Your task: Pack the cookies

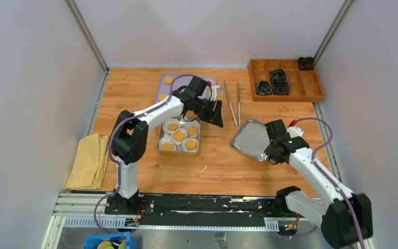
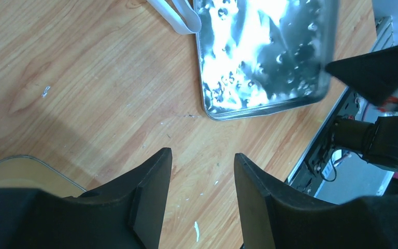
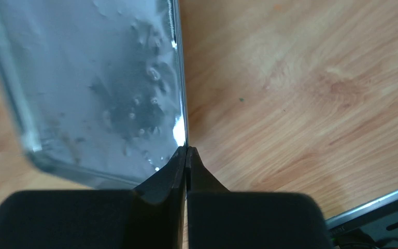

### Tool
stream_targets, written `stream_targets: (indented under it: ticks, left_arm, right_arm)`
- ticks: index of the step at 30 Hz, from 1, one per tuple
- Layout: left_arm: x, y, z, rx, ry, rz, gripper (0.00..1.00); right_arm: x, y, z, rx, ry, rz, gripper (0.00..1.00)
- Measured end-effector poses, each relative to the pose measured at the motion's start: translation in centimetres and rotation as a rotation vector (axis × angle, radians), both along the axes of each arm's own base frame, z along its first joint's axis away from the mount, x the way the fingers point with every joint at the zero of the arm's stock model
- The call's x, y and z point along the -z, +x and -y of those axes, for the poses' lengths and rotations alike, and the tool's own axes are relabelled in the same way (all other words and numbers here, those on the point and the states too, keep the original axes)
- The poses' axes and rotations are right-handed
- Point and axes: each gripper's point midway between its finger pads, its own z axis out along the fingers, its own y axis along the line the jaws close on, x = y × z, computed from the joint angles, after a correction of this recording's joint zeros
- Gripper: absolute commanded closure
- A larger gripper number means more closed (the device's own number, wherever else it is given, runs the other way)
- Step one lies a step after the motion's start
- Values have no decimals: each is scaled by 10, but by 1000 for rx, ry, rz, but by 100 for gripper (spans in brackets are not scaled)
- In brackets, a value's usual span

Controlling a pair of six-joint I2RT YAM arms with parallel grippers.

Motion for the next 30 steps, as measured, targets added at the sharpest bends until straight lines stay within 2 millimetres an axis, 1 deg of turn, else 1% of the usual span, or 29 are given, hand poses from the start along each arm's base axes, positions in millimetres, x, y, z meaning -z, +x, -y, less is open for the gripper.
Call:
stream_targets:
  ticks: [1,3,5,7,9,11,12,15,20,23,26,30]
  left_arm:
    - [0,0,0,-1,1,1,47]
    - [-2,1,0,-2,3,3,46]
    - [-8,3,1,-1,-2,11,46]
    - [-22,8,8,11,-33,32,43]
    - [-37,12,15,29,-73,52,37]
    - [-50,14,24,52,-120,65,36]
    - [-56,15,28,65,-146,69,36]
    - [-64,13,38,106,-210,60,35]
    - [-58,7,48,142,-278,2,35]
    - [-53,2,48,150,-293,-30,35]
    - [-46,3,45,139,-262,-22,35]
    - [-32,9,30,76,-162,-10,34]
  right_arm:
    - [-13,4,-1,-11,7,43,100]
    - [-48,13,-3,-33,26,152,100]
    - [-79,20,-4,-56,36,233,100]
    - [-111,26,-7,-91,51,307,100]
    - [-133,30,-13,-134,73,351,100]
    - [-143,32,-19,-169,90,370,100]
    - [-144,33,-22,-188,99,371,100]
    - [-142,30,-27,-229,111,353,100]
    - [-141,29,-32,-265,124,343,100]
    - [-143,29,-33,-276,127,346,100]
    - [-152,31,-34,-285,123,363,100]
    - [-166,36,-35,-299,118,395,100]
